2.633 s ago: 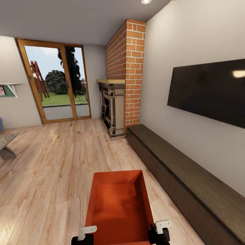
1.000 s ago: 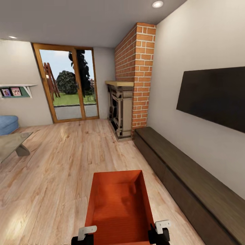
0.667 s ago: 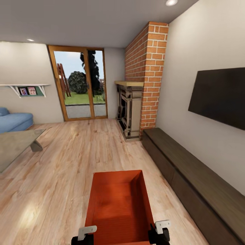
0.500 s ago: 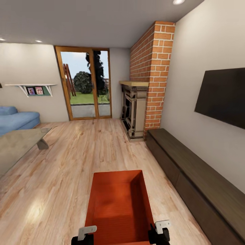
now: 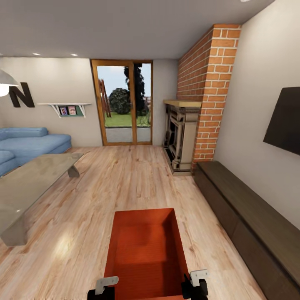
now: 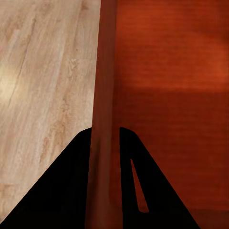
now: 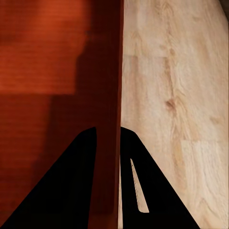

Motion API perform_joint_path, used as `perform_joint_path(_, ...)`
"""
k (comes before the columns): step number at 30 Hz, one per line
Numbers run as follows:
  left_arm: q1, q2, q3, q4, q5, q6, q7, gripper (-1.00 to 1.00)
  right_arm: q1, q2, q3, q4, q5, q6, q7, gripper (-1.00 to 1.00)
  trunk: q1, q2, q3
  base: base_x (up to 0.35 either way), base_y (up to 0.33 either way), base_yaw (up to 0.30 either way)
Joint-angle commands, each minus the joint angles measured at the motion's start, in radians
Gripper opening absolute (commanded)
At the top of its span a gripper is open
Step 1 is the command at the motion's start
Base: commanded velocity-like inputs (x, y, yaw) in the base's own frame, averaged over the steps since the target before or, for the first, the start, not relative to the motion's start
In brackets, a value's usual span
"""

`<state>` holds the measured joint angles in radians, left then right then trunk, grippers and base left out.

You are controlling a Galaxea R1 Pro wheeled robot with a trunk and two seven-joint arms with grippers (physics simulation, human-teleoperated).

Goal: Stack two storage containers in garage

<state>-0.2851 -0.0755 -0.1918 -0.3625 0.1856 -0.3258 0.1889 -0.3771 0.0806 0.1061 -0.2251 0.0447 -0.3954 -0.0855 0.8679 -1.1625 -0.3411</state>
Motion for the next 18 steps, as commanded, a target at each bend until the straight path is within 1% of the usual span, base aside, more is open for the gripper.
perform_joint_path(1,-0.002,0.0,-0.005,-0.003,-0.01,-0.001,0.009,-1.0,0.0,-0.001,-0.005,0.003,-0.009,-0.003,-0.014,-1.0,-0.004,0.007,0.002,0.0,0.0,0.266)
perform_joint_path(9,-0.002,0.0,-0.005,-0.003,-0.01,-0.001,0.009,-1.0,0.0,-0.001,-0.005,0.003,-0.009,-0.003,-0.014,-1.0,-0.035,0.063,0.027,0.0,0.0,0.264)
perform_joint_path(10,-0.002,0.0,-0.005,-0.003,-0.01,-0.001,0.009,-1.0,0.0,-0.001,-0.005,0.003,-0.009,-0.003,-0.014,-1.0,-0.035,0.063,0.027,0.0,0.0,0.2)
perform_joint_path(13,-0.002,0.0,-0.005,-0.003,-0.009,-0.002,0.01,-1.0,0.0,-0.001,-0.005,0.003,-0.008,-0.004,-0.014,-1.0,-0.035,0.063,0.027,0.0,0.0,0.109)
perform_joint_path(18,-0.002,0.0,-0.005,-0.003,-0.01,-0.002,0.01,-1.0,0.0,-0.001,-0.005,0.003,-0.009,-0.003,-0.014,-1.0,-0.035,0.063,0.028,0.0,0.0,0.028)
